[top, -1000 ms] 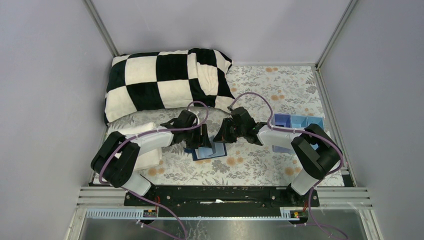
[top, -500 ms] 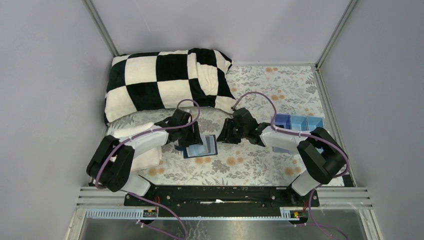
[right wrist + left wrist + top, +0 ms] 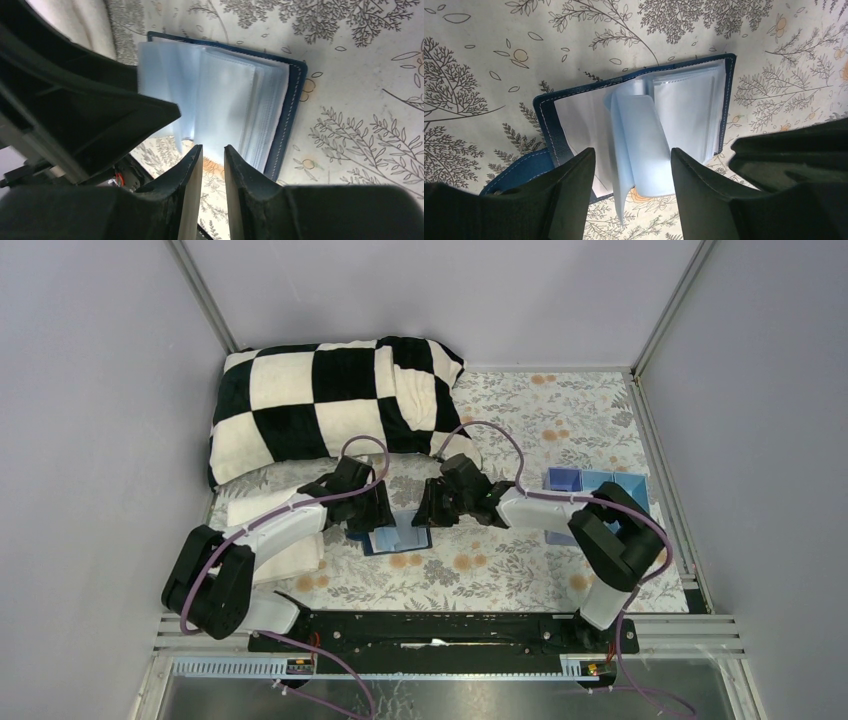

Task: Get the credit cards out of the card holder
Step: Remove the credit card from the card holder.

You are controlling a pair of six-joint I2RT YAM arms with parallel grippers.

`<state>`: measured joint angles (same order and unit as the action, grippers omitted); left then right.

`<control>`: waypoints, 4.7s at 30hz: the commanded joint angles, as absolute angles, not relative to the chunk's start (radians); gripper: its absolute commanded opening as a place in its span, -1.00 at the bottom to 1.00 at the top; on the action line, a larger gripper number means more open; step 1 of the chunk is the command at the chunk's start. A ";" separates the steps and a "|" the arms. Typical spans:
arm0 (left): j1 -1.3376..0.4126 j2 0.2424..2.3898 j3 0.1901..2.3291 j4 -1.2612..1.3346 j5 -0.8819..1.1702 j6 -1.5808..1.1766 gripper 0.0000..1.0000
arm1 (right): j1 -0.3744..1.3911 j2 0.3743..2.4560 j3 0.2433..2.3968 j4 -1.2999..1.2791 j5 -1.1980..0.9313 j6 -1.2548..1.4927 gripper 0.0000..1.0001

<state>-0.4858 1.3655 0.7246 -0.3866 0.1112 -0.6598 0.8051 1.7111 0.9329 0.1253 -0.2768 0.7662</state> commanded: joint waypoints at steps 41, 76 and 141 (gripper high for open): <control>-0.594 1.375 0.910 -0.460 0.065 -0.566 0.14 | 0.793 1.491 0.857 -0.112 0.035 0.737 -0.26; -0.574 1.572 0.690 -0.110 0.286 -0.666 -0.04 | 0.775 1.600 0.803 0.061 -0.103 0.775 -0.31; -0.573 1.604 0.715 -0.124 0.283 -0.643 -0.07 | 0.700 1.380 0.601 0.149 0.031 0.832 -0.26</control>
<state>-0.5739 1.5684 0.7292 -0.1020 0.3443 -0.6777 0.7029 1.4879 0.6323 0.1600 -0.0898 0.8127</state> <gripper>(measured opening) 0.463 0.358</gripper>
